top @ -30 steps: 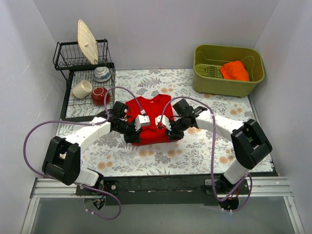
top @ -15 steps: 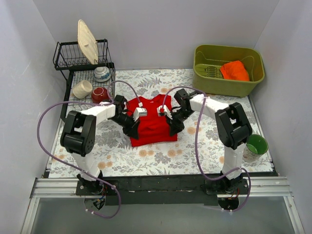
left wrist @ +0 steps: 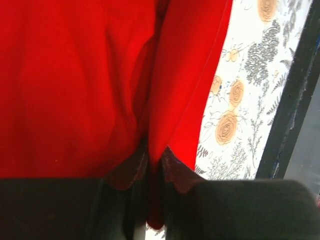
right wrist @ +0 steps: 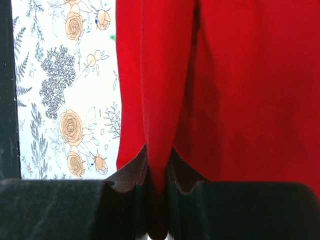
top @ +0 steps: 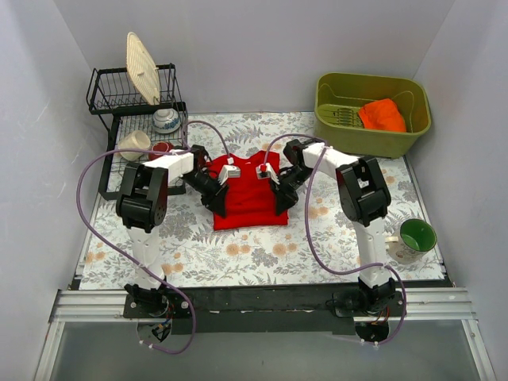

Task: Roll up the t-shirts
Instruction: Roll the T-shirt to the center of the board.

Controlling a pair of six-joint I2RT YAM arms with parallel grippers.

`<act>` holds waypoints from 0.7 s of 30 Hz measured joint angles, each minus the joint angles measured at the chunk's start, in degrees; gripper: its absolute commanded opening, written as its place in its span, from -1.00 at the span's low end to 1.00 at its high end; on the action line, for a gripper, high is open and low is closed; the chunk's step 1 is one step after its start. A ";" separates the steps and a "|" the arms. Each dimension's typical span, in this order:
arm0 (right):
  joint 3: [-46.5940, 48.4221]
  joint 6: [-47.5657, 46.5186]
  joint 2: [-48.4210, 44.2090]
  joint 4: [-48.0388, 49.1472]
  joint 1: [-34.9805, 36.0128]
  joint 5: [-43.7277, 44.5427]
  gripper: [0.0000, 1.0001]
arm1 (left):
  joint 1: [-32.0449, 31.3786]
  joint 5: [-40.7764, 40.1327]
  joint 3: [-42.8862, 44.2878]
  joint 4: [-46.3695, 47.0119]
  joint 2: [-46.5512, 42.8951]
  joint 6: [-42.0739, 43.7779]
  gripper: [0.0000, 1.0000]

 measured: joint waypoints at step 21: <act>16.15 5.81 12.26 -14.38 -1.40 -0.42 -0.61 | -9.31 -10.88 -23.58 26.36 -31.32 -1.90 0.14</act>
